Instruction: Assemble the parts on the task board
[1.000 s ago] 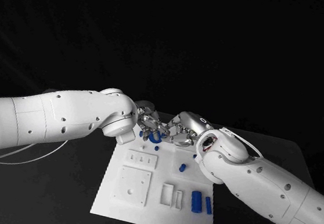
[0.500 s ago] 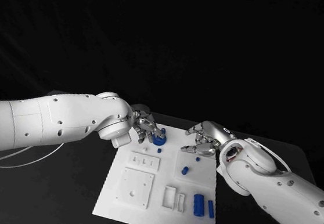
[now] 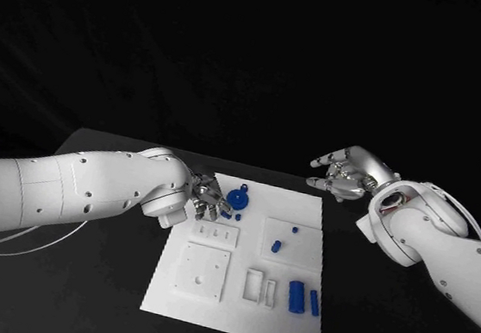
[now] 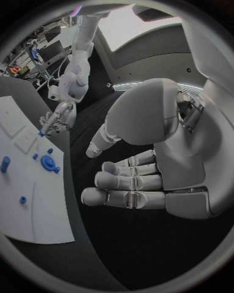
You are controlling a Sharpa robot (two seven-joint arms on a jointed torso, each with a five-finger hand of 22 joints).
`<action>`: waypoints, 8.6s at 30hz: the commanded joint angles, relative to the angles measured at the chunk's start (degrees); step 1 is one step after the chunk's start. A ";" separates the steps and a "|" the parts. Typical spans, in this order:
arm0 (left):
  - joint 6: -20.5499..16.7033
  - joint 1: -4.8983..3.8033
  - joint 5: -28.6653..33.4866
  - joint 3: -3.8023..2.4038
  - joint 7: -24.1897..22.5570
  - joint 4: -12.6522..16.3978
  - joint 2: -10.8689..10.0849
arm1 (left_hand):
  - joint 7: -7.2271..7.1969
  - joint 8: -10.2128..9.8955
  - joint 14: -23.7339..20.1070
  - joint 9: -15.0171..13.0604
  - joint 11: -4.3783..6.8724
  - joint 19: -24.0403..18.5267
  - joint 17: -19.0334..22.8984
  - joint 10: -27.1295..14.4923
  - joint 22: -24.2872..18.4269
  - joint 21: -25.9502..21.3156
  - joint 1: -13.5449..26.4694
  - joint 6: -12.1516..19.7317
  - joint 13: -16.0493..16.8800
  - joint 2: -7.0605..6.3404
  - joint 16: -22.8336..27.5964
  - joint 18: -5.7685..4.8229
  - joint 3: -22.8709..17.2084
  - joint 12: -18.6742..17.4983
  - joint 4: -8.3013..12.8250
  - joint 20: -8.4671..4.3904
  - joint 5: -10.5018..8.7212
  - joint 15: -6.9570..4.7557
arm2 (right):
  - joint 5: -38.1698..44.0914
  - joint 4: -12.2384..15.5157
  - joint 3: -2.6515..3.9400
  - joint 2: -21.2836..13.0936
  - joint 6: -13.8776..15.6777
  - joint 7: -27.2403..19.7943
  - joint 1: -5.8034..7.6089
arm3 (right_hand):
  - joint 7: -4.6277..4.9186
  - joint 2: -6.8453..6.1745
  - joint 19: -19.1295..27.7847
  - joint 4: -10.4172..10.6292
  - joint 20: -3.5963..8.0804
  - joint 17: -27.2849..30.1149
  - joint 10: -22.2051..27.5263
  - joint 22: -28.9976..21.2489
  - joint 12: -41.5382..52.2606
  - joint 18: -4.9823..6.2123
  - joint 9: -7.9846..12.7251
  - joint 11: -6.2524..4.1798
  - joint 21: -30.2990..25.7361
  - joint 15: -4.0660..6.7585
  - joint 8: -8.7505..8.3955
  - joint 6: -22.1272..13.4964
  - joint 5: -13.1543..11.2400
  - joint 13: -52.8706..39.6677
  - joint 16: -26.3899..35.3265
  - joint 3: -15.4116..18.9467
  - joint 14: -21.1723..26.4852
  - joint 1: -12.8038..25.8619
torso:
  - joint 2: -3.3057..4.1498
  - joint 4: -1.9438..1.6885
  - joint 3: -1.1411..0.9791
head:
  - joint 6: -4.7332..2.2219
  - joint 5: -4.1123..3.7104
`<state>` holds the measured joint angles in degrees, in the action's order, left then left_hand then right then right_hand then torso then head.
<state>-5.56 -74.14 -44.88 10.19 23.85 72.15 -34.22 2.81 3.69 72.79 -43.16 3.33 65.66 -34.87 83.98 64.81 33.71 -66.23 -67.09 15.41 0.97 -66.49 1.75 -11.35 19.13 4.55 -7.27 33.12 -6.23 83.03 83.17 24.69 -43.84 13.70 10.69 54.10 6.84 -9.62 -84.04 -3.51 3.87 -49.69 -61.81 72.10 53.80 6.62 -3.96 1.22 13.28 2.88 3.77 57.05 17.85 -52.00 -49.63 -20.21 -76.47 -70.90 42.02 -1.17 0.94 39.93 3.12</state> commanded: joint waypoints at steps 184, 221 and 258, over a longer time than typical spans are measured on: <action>6.63 5.47 -15.23 1.62 5.98 -7.13 6.41 | -5.93 0.26 6.26 -26.44 1.65 5.90 -13.37 2.87 11.17 -5.11 2.02 -11.21 -0.45 2.05 -9.39 0.36 -1.55 16.08 4.18 0.10 0.95 -1.01 | -9.98 -9.26 2.08 7.76 8.15 -5.70 2.01 | -0.34 0.96 -1.62 -2.74 0.41 0.61 0.21 1.26 -0.19 0.40 0.04 -0.73 -3.07 0.35 -0.18 1.82 12.77 0.63 -0.02 3.74 0.35 3.27 | -0.80 -0.14 -0.30 | 3.46 -0.26; 4.38 5.49 -17.28 1.62 5.11 -7.77 6.43 | -6.48 0.34 6.17 -28.19 1.67 6.39 -12.80 2.86 11.16 -6.08 -0.07 -11.97 -0.04 -1.89 -9.36 0.11 8.54 16.70 -9.08 0.09 -18.03 -1.18 | -10.88 -9.44 2.08 7.71 8.05 -5.49 1.86 | -0.49 2.47 -1.84 2.24 0.28 0.60 0.27 1.01 0.15 0.38 -0.03 -0.58 -3.56 0.21 -0.15 1.54 8.68 0.38 -0.09 7.57 0.25 5.81 | -0.79 -0.27 -0.14 | 3.83 -1.10; 2.53 5.50 -16.47 -0.47 4.25 -5.96 4.58 | -6.32 0.30 6.04 -28.14 1.63 6.76 -11.90 2.87 11.14 -6.38 2.58 -13.08 -0.06 -10.44 -9.15 -0.46 4.91 16.42 -20.98 -0.63 -30.10 -1.44 | -11.95 -9.61 2.08 7.79 8.61 -5.40 1.33 | -0.52 9.29 -1.86 7.43 0.09 0.70 0.25 0.06 0.57 0.57 -0.13 -0.29 -3.10 0.02 -0.13 1.20 7.31 0.41 -0.24 25.65 0.15 4.83 | -0.81 -0.33 -0.25 | 3.46 -1.17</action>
<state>-2.30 -68.61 -61.71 9.86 28.18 65.82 -29.63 -3.60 3.83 78.92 -71.36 4.61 72.30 -46.77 83.93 74.91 27.49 -63.54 -79.84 15.31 -8.98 -75.84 1.74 -6.57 35.66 -16.15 -7.79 3.28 -7.67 71.12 73.53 26.77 -36.12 22.36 5.41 55.52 6.51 -0.96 -84.04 3.95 3.87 -49.02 -61.77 72.21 54.04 6.16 -4.04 0.73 9.82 3.18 3.77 58.36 25.31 -51.56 -49.63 4.97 -76.36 -66.12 41.17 -1.47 0.68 43.47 1.98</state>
